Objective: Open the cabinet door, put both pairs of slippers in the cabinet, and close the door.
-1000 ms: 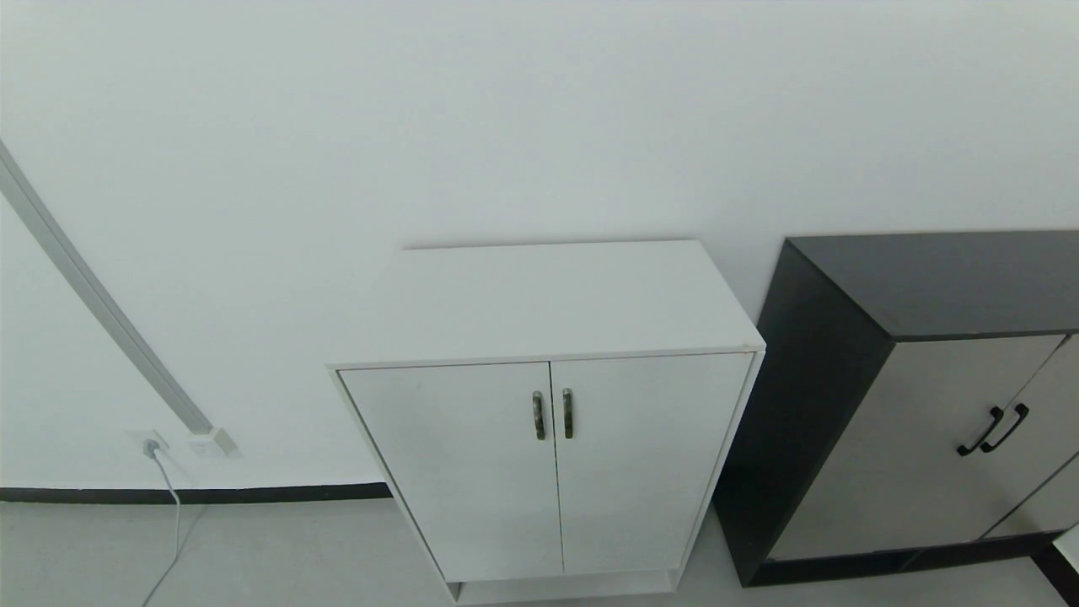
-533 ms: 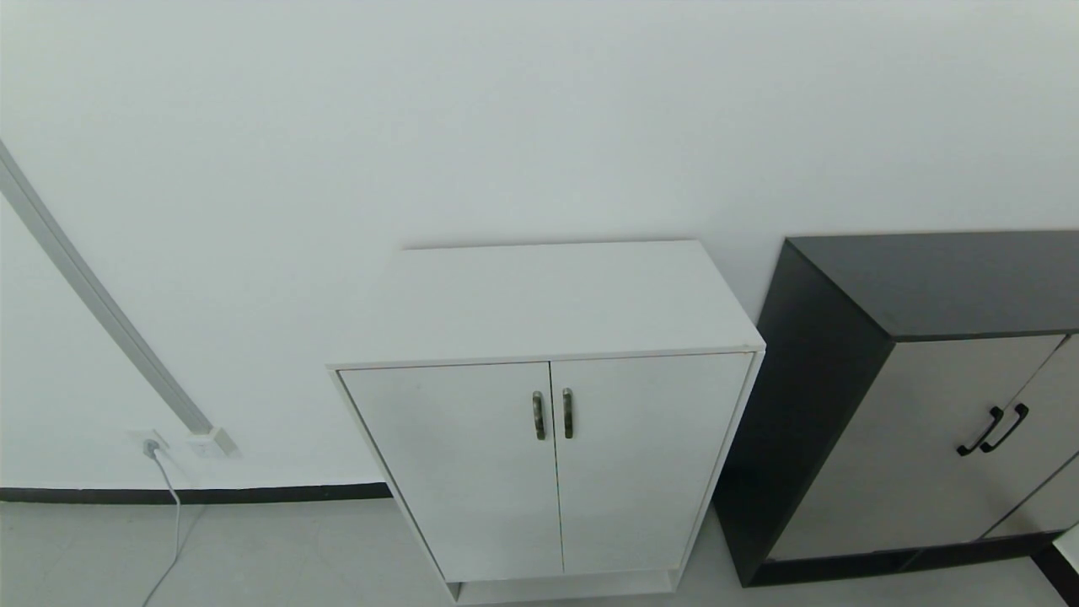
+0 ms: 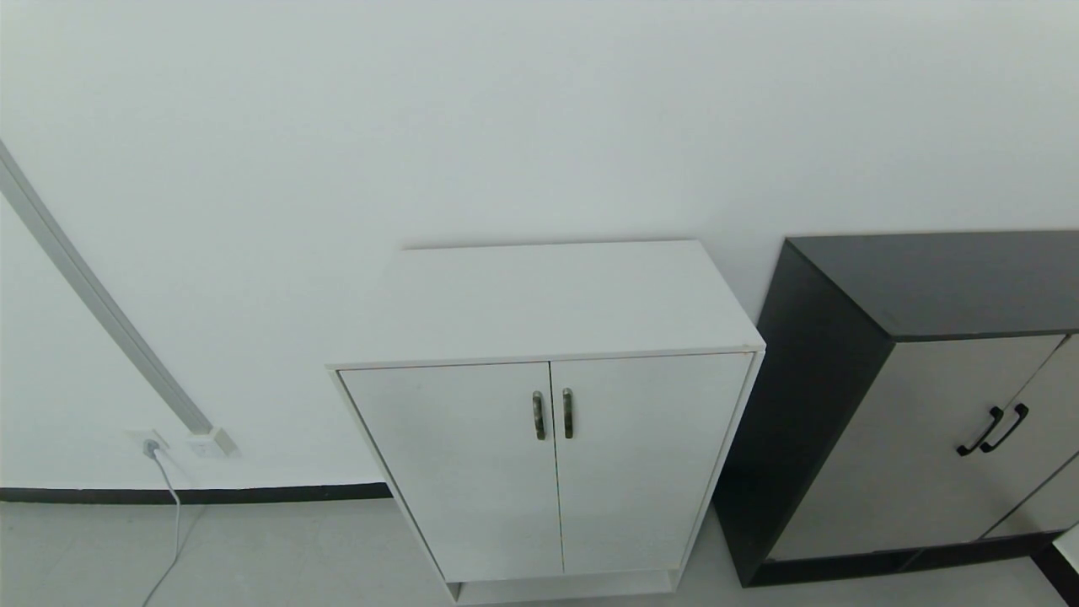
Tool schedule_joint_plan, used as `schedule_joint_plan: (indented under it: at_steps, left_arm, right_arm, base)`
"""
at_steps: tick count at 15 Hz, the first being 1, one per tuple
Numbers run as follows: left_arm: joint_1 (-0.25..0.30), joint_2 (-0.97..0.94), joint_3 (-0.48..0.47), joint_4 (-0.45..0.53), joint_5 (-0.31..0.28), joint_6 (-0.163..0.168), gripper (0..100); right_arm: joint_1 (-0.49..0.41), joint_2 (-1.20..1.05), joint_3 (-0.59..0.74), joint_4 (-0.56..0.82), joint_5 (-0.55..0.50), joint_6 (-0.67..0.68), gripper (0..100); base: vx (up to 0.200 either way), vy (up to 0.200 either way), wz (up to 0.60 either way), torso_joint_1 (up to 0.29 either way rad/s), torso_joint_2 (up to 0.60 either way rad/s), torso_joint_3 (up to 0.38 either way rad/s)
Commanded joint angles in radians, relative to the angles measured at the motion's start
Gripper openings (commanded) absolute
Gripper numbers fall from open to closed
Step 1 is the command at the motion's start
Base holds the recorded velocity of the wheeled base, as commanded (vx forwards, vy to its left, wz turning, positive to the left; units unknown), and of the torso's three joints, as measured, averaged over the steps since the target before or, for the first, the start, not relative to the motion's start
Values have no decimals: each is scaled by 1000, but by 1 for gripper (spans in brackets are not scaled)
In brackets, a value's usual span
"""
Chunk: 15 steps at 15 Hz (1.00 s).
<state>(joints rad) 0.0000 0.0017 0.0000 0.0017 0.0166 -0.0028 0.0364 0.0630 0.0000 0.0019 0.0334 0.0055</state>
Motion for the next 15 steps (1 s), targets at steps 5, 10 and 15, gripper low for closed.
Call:
schedule_joint_plan:
  at_steps: [5,10,15]
  left_arm:
    - [0,1,0,0,2,0,0]
    - [0,1,0,0,2,1,0]
    - [0,0,0,0,2,1,0]
  right_arm:
    - [-33,-63,0,1,-38,-4,0]
    - [-33,-63,0,-5,-35,57,0]
    - [-33,-63,0,-5,-35,56,0]
  base:
    - [0,0,0,0,0,0]
    - [0,0,0,0,0,0]
    - [0,0,0,0,0,0]
